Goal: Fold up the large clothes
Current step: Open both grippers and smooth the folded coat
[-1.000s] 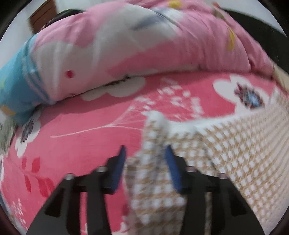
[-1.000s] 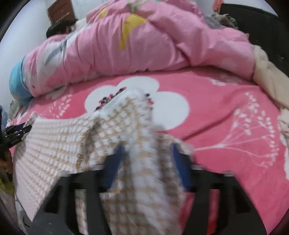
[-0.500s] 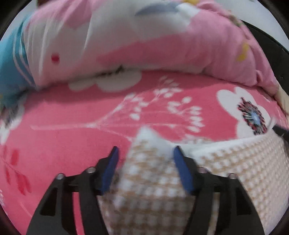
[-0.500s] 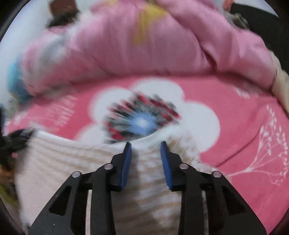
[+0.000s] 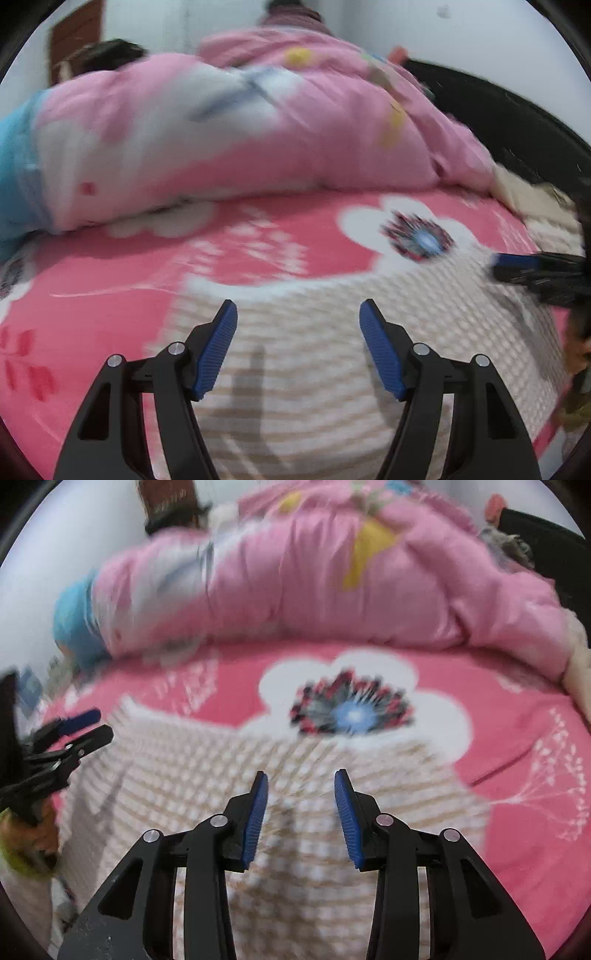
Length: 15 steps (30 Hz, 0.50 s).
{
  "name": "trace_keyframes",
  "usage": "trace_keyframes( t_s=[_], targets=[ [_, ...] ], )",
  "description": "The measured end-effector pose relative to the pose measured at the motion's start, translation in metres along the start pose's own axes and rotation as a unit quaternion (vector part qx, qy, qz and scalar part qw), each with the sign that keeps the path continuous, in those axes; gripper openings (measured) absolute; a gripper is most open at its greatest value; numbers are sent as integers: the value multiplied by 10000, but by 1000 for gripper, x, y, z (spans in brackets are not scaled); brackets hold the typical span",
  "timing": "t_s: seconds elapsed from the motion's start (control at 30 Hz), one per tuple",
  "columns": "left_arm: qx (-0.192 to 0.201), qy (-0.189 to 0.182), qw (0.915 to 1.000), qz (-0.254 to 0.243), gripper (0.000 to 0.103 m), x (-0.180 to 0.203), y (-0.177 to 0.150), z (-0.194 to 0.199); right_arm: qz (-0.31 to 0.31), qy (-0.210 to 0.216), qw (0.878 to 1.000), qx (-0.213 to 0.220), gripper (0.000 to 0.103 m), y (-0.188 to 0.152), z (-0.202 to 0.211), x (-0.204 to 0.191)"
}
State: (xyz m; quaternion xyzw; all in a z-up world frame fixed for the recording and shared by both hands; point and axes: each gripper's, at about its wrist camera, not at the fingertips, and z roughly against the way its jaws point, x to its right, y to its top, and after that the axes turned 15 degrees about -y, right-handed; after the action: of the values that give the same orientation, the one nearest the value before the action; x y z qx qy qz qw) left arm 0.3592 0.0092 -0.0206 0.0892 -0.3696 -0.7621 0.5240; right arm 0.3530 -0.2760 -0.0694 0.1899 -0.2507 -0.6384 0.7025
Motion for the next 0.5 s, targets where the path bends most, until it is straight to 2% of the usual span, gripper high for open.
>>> trace_keyframes(
  t_s=[0.03, 0.07, 0.13, 0.2, 0.27, 0.33, 0.37, 0.4, 0.43, 0.47, 0.5],
  targets=[
    [-185, 87, 9998, -16, 67, 3, -3, -13, 171, -242, 9994, -166, 37, -6, -23, -10],
    [-484, 335, 9983, -10, 69, 3, -12, -37, 273, -326, 9990, -126, 37, -10, -29, -14],
    [-336, 272, 9990, 150, 71, -2, -19, -38, 258, -361, 9989, -168, 37, -10, -25, -14],
    [-259, 244, 9990, 265, 70, -1, -15, -20, 223, -393, 9987, -218, 39, -8, 3, -11],
    [-90, 244, 9997, 12, 70, 11, -18, 3, 303, -161, 9994, 49, 43, -18, 36, -9],
    [179, -87, 9996, -208, 70, 27, -29, 30, 387, -58, 9991, 165, 46, -32, 53, -11],
    [149, -286, 9993, -194, 70, 33, -37, 32, 452, -39, 9989, 91, 46, -41, 49, -15],
    [31, -335, 9992, -200, 70, 39, -42, 26, 491, -68, 9988, -32, 47, -48, 40, -18],
    [-247, -212, 9991, -256, 70, 46, -52, 10, 535, -157, 9981, -248, 48, -58, 16, -26],
    [-507, 76, 9980, -379, 71, 49, -64, -10, 619, -256, 9976, -198, 48, -65, 1, -33],
    [-531, 239, 9970, -501, 73, 51, -72, -19, 713, -378, 9967, -127, 48, -66, -2, -40]
  ],
)
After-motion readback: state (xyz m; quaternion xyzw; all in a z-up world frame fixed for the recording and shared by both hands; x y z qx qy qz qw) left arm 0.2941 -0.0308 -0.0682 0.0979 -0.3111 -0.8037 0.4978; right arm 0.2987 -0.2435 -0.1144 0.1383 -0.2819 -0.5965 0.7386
